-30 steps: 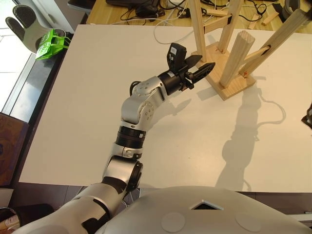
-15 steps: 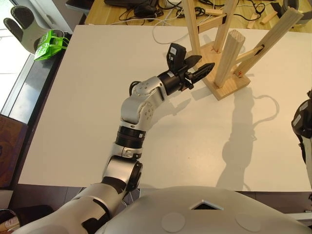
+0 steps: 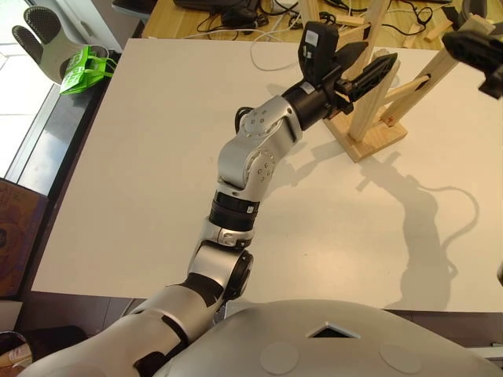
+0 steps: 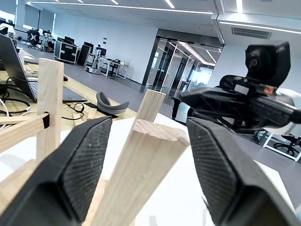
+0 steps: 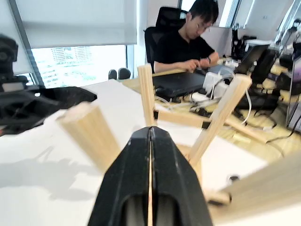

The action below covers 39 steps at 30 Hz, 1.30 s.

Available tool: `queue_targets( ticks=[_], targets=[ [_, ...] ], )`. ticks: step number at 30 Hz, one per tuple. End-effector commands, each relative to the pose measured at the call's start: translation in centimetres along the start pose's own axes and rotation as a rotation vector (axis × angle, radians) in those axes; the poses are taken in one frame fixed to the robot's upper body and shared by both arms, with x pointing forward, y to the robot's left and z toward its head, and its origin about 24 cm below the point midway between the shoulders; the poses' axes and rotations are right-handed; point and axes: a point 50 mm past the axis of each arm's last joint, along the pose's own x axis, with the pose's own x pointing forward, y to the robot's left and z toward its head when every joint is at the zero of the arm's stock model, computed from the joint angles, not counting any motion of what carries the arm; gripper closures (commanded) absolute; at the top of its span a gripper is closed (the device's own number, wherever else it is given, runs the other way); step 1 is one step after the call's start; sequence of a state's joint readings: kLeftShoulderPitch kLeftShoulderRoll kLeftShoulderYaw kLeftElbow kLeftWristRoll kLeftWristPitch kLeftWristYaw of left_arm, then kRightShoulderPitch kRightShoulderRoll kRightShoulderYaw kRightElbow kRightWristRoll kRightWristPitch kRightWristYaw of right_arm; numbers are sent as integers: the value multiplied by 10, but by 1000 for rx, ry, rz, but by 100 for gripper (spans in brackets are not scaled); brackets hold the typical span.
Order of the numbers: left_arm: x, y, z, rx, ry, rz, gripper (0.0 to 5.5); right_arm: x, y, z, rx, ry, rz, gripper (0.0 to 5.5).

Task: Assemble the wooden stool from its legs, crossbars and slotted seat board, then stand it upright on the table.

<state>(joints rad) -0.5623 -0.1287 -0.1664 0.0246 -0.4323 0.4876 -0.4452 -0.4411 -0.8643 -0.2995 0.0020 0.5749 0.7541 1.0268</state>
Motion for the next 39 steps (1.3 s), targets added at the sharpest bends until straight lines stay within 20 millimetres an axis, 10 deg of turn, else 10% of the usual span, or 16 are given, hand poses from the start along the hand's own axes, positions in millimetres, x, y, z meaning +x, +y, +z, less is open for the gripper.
queue_targets(
  ticks=[1,10,23,32,35,39],
  targets=[
    [2,-12,-8,-8,34,-58,258,-26,15,-12,64,148,85,548],
    [24,-46,-11,19,90,-227,258,-45,28,-75,-68,510,127,548],
    [90,-102,-41,142,228,-276,258,-32,24,-98,-180,586,169,548],
    [116,-158,-26,308,131,-391,258,-20,25,-112,-187,607,200,548],
    [115,-148,-13,316,76,-368,258,-20,25,-116,-202,631,207,548],
    [79,-88,21,325,49,-288,258,-24,28,-123,-201,646,196,548]
  ],
)
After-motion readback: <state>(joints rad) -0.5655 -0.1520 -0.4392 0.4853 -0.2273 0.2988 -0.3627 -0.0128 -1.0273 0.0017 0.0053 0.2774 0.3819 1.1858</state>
